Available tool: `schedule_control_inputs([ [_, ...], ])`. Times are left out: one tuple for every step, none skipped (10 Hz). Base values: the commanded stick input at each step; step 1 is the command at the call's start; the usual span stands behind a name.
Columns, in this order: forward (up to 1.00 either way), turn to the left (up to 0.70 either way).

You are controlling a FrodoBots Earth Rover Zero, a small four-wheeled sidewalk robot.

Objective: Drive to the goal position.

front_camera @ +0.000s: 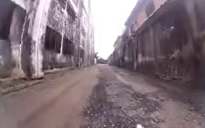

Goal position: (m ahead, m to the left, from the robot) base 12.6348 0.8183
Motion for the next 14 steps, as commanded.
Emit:
schedule_control_inputs([
  [0.85,0.0],
  [0.85,0.0],
  [0.85,0.0],
  [0.85,0.0],
  [0.85,0.0],
  [0.85,0.0],
  [0.85,0.0],
  [0.85,0.0],
  [0.85,0.0],
  [0.85,0.0],
  [0.85,0.0],
  [0.85,0.0],
  [0.85,0.0],
  [0.85,0.0],
])
